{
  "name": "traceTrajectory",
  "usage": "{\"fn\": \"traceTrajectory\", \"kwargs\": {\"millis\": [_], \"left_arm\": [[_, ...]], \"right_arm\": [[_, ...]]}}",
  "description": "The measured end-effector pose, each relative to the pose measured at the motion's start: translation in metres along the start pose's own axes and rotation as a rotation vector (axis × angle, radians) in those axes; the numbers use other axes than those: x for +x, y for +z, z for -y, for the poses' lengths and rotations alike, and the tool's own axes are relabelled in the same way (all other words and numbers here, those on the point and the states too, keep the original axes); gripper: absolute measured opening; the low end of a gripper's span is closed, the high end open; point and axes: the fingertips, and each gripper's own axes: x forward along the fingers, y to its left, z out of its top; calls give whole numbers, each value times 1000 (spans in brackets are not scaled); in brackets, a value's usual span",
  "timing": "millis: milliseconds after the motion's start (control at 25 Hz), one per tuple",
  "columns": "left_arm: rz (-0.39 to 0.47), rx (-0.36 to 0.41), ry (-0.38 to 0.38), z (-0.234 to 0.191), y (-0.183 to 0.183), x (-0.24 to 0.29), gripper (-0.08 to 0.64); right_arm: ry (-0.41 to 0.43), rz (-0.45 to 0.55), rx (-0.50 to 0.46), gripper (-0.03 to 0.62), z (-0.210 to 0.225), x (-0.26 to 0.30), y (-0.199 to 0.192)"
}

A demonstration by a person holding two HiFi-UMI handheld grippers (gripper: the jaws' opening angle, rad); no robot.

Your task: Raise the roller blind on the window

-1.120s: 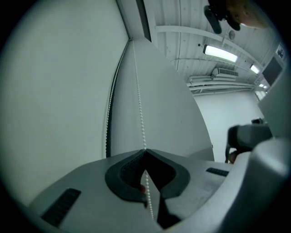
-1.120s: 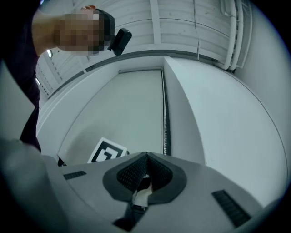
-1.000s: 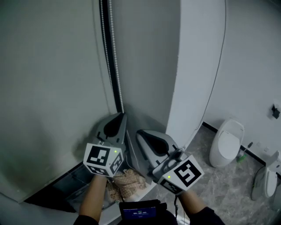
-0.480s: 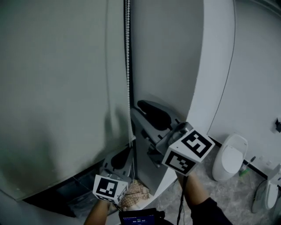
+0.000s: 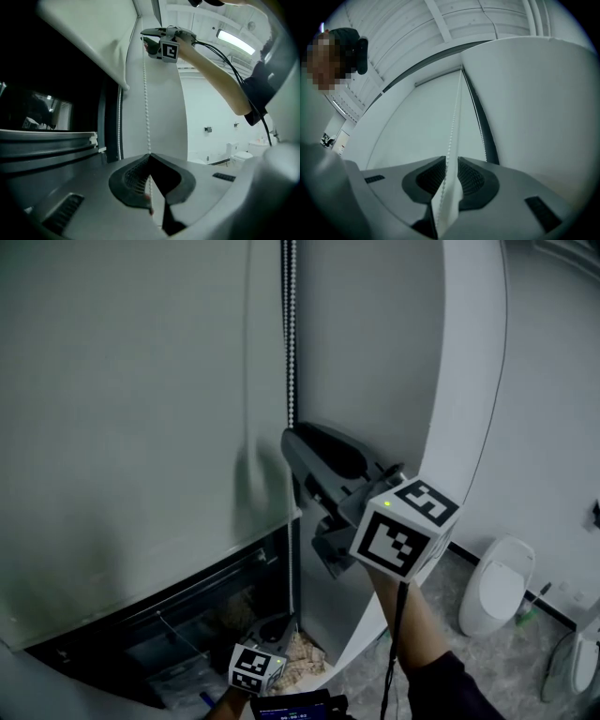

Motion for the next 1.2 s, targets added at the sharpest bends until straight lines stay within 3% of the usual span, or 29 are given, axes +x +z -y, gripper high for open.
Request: {"fn": "traceTrajectory", "kwargs": {"millis": [80,120,240,400,560,840,1080,1200], "left_arm": [[-18,1,-4,2,-7,-3,11],[-26,8,-6,1,-9,-3,11],[-42,17,-29,0,-10,-3,11],[27,-93,-80,-2,11,-11,13],[219,-141,-57,-26,97,-32,14],[516,-42,-116,-35,277,-76,14],[576,45,-114,-21,388,-57,15],[580,52,-97,-18,400,-55,17]], "right_arm": [[-8,-6,-5,72,-1,-1,-4],[-9,-8,-7,23,-1,0,-7],[-17,-13,-46,17,-1,1,-10],[-34,-9,-87,15,-1,-8,-8],[-44,-45,-115,15,2,-19,-18],[-39,-101,-137,15,-13,-34,-58],[-13,-195,-124,15,-5,-39,-76],[-3,-228,-102,15,-18,-55,-106]]}}
